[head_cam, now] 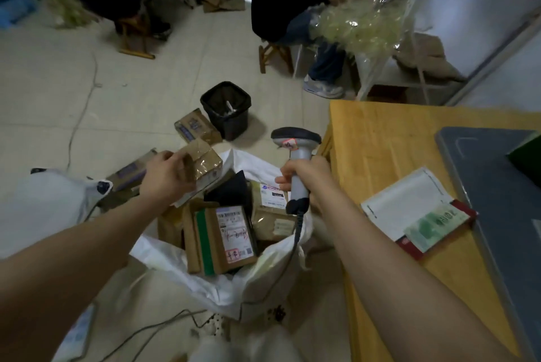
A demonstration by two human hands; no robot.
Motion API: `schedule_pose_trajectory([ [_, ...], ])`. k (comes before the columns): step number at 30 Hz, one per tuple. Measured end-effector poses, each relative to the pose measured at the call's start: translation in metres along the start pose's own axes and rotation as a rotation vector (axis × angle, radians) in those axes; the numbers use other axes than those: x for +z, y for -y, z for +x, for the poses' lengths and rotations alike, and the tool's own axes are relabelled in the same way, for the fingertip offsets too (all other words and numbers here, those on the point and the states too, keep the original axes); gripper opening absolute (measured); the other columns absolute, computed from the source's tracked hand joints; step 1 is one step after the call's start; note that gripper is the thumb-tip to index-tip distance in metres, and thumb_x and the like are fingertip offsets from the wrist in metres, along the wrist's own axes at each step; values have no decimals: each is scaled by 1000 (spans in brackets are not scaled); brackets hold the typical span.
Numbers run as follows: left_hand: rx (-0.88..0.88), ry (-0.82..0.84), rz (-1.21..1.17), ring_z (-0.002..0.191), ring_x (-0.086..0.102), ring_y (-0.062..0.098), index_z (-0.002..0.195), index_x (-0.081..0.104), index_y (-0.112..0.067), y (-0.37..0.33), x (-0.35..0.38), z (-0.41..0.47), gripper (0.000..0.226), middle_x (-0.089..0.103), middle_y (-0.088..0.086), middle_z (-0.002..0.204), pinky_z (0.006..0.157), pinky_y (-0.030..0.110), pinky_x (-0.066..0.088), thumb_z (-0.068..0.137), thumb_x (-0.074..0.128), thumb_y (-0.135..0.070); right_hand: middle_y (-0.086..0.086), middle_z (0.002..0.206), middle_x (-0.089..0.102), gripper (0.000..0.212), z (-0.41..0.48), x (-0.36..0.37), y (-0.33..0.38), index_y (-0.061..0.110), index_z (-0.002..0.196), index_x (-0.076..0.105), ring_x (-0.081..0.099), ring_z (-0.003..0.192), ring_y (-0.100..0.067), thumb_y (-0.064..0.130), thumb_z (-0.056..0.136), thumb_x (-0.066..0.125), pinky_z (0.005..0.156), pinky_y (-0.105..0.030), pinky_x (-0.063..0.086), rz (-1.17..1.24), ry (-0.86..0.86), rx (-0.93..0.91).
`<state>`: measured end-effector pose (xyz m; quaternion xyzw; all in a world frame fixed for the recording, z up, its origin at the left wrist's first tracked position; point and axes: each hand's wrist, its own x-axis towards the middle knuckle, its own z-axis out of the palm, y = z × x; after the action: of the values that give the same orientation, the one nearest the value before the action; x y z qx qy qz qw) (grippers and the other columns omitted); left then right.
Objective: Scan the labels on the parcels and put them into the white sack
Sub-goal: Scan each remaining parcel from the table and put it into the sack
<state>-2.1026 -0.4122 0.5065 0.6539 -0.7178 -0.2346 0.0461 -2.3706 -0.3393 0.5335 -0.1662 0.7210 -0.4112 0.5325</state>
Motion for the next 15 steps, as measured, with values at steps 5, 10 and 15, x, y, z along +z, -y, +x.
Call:
schedule_pose_trajectory([
  [5, 61, 150, 108, 120, 44, 31, 141, 46, -23, -6, 21, 32, 78, 46, 13, 133, 97, 38, 41, 71, 81, -26, -17, 67, 64, 11, 59, 20, 9, -1, 78, 58, 65, 55, -25, -6, 72, 65, 70, -44, 61, -16, -29, -9],
  [10, 158, 302, 267, 121, 46, 29, 146, 38, -26, -2, 48, 84, 81, 46, 9, 132, 100, 41, 41, 75, 77, -35, -16, 83, 64, 31, 116, 41, 12, -1, 97, 58, 65, 74, -28, 4, 70, 71, 70, -36, 55, -218, -46, 20],
  [15, 243, 366, 416, 127, 39, 29, 151, 24, -23, 10, 79, 129, 91, 36, 8, 141, 107, 41, 34, 77, 73, -43, -6, 85, 52, 38, 166, 64, 3, 6, 101, 50, 53, 71, -18, 17, 72, 73, 51, -25, 36, -381, -20, 96],
])
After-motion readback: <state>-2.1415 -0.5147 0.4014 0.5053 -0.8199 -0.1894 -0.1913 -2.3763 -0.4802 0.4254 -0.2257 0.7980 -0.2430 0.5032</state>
